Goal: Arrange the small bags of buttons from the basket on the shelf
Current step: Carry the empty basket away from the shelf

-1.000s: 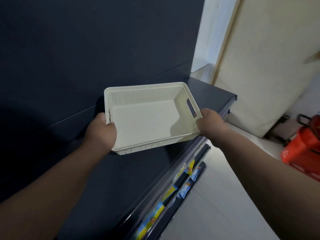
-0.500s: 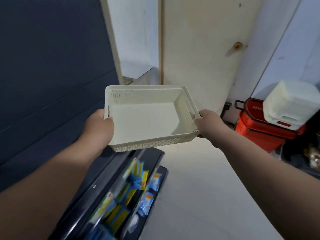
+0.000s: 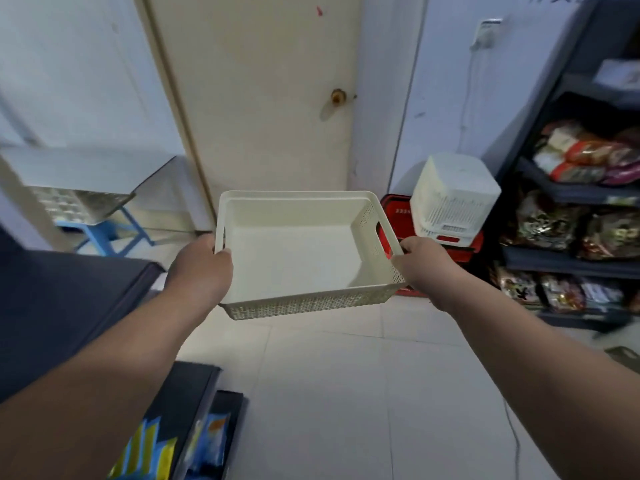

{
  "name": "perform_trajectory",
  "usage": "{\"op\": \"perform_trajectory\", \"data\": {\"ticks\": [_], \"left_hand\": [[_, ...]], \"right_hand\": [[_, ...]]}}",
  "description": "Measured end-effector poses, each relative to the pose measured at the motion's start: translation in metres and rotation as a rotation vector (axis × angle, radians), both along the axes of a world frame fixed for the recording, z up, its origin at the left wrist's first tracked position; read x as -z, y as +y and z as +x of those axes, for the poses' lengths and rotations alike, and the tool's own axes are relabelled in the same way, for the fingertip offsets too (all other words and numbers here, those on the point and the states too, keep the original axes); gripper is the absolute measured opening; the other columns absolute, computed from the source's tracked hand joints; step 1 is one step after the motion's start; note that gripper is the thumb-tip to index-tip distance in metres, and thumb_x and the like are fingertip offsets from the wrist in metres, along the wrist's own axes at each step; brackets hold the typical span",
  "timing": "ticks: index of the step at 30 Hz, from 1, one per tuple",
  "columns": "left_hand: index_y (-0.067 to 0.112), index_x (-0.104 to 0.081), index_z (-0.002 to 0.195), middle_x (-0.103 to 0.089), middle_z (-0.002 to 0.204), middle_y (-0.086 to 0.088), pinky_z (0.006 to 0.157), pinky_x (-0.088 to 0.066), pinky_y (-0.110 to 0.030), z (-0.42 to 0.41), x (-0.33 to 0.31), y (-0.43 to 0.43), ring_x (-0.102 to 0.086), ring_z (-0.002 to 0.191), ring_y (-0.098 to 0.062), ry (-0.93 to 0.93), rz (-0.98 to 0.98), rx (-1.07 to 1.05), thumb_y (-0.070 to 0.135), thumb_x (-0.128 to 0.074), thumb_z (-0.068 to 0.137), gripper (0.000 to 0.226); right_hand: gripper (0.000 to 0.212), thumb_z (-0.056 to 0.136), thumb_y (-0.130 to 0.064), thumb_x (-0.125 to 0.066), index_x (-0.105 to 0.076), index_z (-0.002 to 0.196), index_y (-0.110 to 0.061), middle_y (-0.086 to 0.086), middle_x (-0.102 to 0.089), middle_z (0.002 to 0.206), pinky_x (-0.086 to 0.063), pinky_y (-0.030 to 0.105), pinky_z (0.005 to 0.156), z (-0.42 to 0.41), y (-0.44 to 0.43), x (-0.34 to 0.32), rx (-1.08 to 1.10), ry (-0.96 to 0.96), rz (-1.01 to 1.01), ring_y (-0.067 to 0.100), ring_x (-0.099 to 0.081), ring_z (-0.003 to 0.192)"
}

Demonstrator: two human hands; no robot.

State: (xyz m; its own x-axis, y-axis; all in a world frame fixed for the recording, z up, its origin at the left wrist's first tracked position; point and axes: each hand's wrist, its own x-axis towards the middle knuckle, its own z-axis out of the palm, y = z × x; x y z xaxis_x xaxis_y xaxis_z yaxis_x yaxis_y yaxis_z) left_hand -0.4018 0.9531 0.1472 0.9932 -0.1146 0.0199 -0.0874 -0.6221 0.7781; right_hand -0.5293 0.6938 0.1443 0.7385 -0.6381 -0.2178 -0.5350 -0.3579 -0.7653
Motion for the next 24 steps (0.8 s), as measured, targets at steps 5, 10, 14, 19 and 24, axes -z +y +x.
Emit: {"op": "perform_trajectory", "data": {"ticks": [5, 10, 14, 19, 24], "left_hand": [[0.011, -0.062, 0.09, -0.064, 0.089, -0.008, 0.06, -0.046, -0.031, 0.065, 0.011, -0.094, -0.059, 0.079, -0.027, 0.018, 0.024, 0.145, 0.016, -0.046, 0.089, 0.016], [0.007, -0.055, 0.071, -0.06, 0.077, -0.012, 0.052, -0.045, -0.028, 0.13, 0.009, -0.199, -0.055, 0.066, -0.026, 0.165, 0.03, 0.258, 0.011, -0.045, 0.084, 0.017], [0.008, -0.053, 0.064, -0.06, 0.076, -0.013, 0.063, -0.039, -0.034, 0.17, 0.004, -0.287, -0.053, 0.068, -0.029, 0.211, 0.026, 0.339, 0.004, -0.042, 0.077, 0.018], [0.007, -0.055, 0.066, -0.059, 0.07, -0.012, 0.056, -0.037, -0.027, 0.19, 0.007, -0.404, -0.053, 0.063, -0.026, 0.264, -0.016, 0.47, 0.0, -0.04, 0.08, 0.022], [0.003, -0.06, 0.076, -0.062, 0.078, -0.014, 0.066, -0.04, -0.032, 0.215, 0.024, -0.519, -0.055, 0.071, -0.027, 0.29, -0.075, 0.467, 0.005, -0.04, 0.078, 0.02]], "right_hand": [[0.017, 0.086, -0.008, -0.049, -0.065, 0.091, -0.009, 0.013, -0.063, 0.086, -0.042, 0.033, 0.061, 0.035, -0.077, 0.016, 0.093, 0.006, 0.016, 0.023, -0.051, 0.071], [0.02, 0.09, -0.007, -0.044, -0.063, 0.093, -0.011, 0.007, -0.055, 0.074, -0.036, 0.025, 0.048, 0.069, -0.159, 0.016, 0.224, 0.047, 0.047, 0.019, -0.045, 0.06], [0.021, 0.09, -0.008, -0.045, -0.061, 0.079, -0.015, 0.014, -0.062, 0.084, -0.045, 0.036, 0.059, 0.079, -0.224, 0.011, 0.328, 0.063, 0.048, 0.027, -0.052, 0.069], [0.019, 0.092, -0.012, -0.044, -0.062, 0.097, -0.007, 0.01, -0.056, 0.077, -0.034, 0.029, 0.053, 0.08, -0.322, 0.011, 0.415, 0.109, 0.001, 0.022, -0.046, 0.064], [0.02, 0.093, -0.015, -0.045, -0.062, 0.1, -0.006, 0.012, -0.061, 0.083, -0.038, 0.03, 0.053, 0.099, -0.435, 0.018, 0.392, 0.109, -0.015, 0.021, -0.049, 0.066]]}}
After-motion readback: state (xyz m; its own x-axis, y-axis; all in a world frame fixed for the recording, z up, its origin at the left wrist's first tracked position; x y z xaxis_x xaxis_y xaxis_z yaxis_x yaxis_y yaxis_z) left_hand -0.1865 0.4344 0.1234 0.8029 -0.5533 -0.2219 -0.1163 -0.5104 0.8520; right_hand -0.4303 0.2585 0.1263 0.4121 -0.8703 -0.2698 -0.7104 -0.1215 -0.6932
